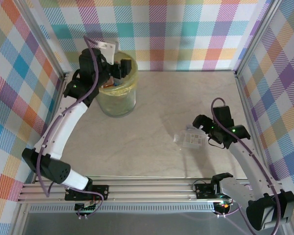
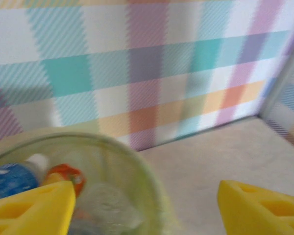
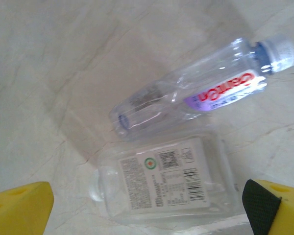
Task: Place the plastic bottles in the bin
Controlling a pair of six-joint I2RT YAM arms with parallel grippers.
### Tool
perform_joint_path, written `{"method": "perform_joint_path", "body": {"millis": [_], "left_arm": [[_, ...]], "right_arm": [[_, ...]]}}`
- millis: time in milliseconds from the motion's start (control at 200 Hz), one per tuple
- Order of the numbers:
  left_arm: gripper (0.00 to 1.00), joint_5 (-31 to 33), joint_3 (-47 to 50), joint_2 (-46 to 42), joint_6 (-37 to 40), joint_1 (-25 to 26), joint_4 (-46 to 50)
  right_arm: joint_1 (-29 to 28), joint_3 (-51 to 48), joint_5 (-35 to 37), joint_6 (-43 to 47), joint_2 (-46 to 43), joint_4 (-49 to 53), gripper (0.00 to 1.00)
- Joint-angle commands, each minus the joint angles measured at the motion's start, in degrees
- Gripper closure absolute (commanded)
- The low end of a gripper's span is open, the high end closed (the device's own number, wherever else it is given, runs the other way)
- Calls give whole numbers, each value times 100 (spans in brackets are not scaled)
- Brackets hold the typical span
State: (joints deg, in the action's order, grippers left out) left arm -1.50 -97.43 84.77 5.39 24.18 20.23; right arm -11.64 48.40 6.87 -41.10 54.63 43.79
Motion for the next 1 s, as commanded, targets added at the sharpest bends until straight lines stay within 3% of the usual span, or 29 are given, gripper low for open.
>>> {"method": "perform_joint_path", "body": {"millis": [0,70,275,315,470,710,995], "left_arm": [[15,-410,460,-69,348,530,-316],[10,-542,737,-81,537,899,-544],[7,-997,1766,-1,937,1743,-1508],[2,-993,1971,13,933,1871,-1743],[0,-975,2916,44,916,2272,-2816],[0,-853,3811,390,703,2571,-3745],[0,-806,4137,831,785,2765,-4238]], "right_arm": [[379,-4,-112,119,-128,352,0],[690,-107,-450,168,-170,252,0],[1355,-494,-1260,209,-204,-65,0],[1419,-584,-1425,202,-208,-140,0],[1437,-992,-1882,157,-240,-515,0],[1437,-1584,-2284,320,-231,-1148,0],[1441,-1916,-2054,603,-140,-1423,0]]}}
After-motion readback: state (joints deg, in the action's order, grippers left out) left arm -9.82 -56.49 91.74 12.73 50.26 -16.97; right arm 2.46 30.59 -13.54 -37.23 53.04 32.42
